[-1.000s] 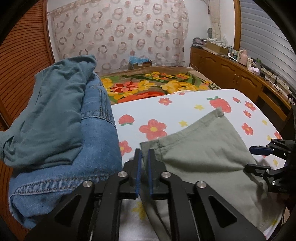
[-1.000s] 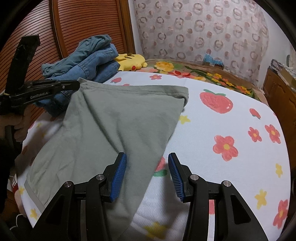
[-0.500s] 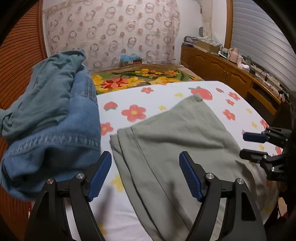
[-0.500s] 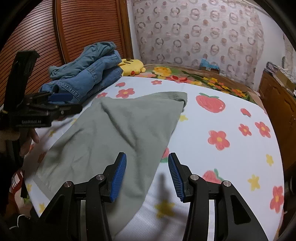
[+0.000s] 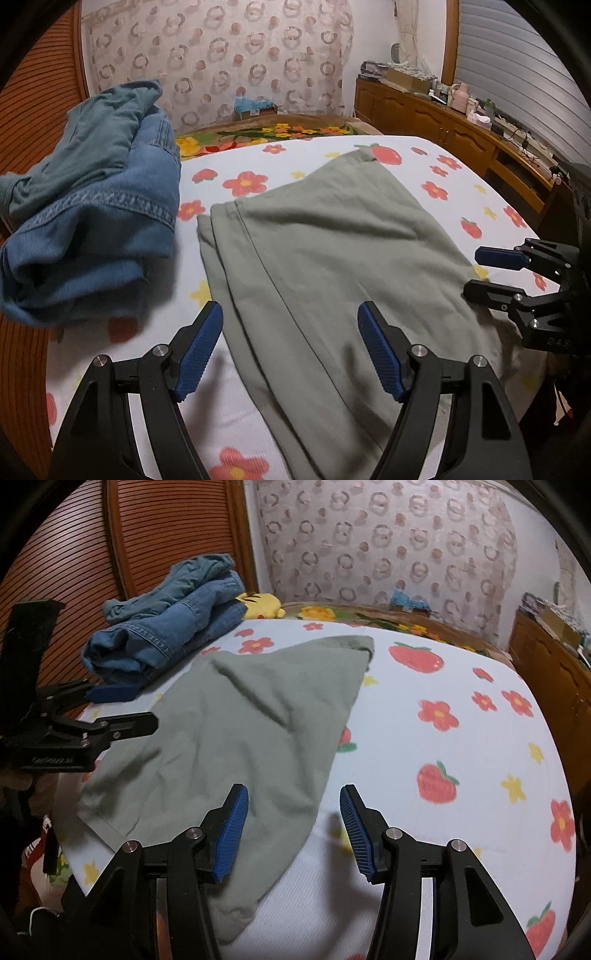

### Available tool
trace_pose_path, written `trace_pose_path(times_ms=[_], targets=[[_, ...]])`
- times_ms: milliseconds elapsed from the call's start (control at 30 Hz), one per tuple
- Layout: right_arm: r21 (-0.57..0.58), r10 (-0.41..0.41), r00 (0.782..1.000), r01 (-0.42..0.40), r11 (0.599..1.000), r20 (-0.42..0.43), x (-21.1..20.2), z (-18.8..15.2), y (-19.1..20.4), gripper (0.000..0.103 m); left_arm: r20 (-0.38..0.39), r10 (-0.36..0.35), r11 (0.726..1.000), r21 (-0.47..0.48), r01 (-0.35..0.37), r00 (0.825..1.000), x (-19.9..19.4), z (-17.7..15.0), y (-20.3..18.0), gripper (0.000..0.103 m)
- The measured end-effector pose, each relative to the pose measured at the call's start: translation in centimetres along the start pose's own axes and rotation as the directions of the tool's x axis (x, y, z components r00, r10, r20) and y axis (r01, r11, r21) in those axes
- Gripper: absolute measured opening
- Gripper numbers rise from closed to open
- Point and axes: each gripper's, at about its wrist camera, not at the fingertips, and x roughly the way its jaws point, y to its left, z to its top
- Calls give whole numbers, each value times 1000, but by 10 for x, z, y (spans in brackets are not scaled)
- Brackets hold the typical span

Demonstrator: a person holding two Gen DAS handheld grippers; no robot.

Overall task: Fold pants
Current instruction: 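Open the left tool and move it back to the hem, then close the left tool on the hem of the folded shorts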

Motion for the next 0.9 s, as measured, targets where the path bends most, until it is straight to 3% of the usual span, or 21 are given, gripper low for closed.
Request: trace_pose_path(times_ms=[667, 900], targets=[[-29, 32, 999, -32, 999, 16, -48, -34, 18, 54, 14, -31, 999, -41, 32, 999, -39, -44, -6, 76], [-39, 30, 999, -30, 999, 16, -61, -42, 22, 54, 15, -79, 994, -71, 80, 997, -49, -60, -11, 48]])
